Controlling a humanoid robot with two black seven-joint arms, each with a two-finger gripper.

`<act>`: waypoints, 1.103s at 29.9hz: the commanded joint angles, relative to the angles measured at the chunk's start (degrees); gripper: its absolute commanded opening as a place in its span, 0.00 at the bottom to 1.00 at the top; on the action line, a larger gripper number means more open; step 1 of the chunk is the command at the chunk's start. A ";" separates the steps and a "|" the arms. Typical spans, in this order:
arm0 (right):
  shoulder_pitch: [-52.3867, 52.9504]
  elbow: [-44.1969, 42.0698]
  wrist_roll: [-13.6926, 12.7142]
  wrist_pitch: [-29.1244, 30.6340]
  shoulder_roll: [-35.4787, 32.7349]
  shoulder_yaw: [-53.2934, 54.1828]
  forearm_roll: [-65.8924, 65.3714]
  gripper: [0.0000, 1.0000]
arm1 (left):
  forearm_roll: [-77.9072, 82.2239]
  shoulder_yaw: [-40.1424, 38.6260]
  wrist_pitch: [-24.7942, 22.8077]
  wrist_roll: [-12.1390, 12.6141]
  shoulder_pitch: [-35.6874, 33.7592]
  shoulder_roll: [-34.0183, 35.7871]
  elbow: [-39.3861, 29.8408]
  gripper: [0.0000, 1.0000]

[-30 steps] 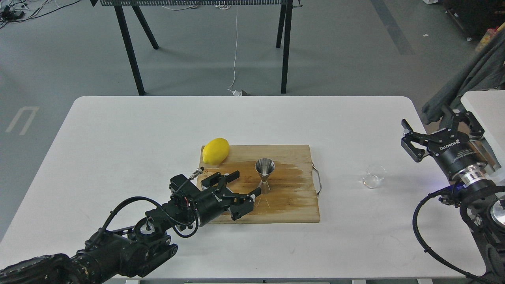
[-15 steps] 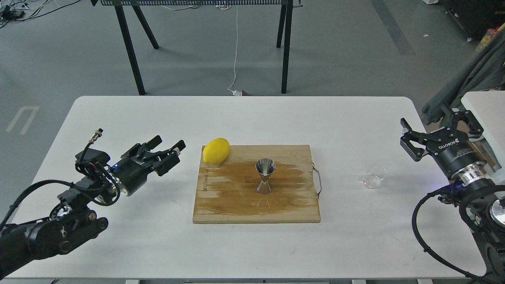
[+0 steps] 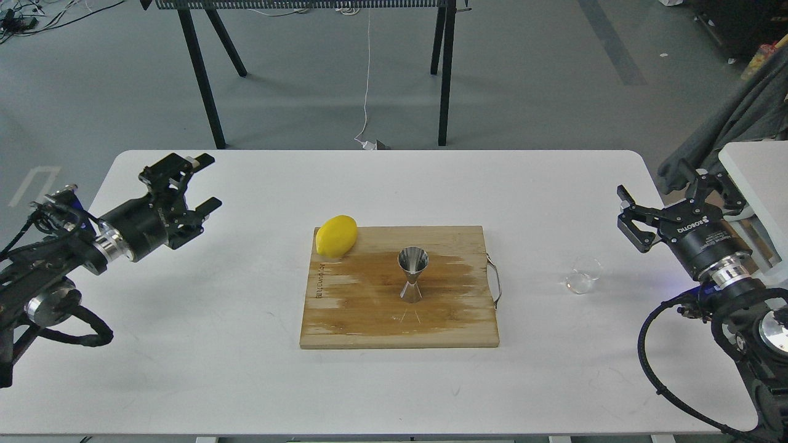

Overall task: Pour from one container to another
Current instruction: 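Withdraw the left gripper away from the board, then reach the right gripper to the small clear glass and grasp it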

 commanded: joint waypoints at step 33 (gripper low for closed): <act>-13.16 14.02 0.88 -43.91 -0.73 1.21 3.30 0.99 | -9.67 0.25 -0.05 -0.01 1.49 -2.36 0.76 0.99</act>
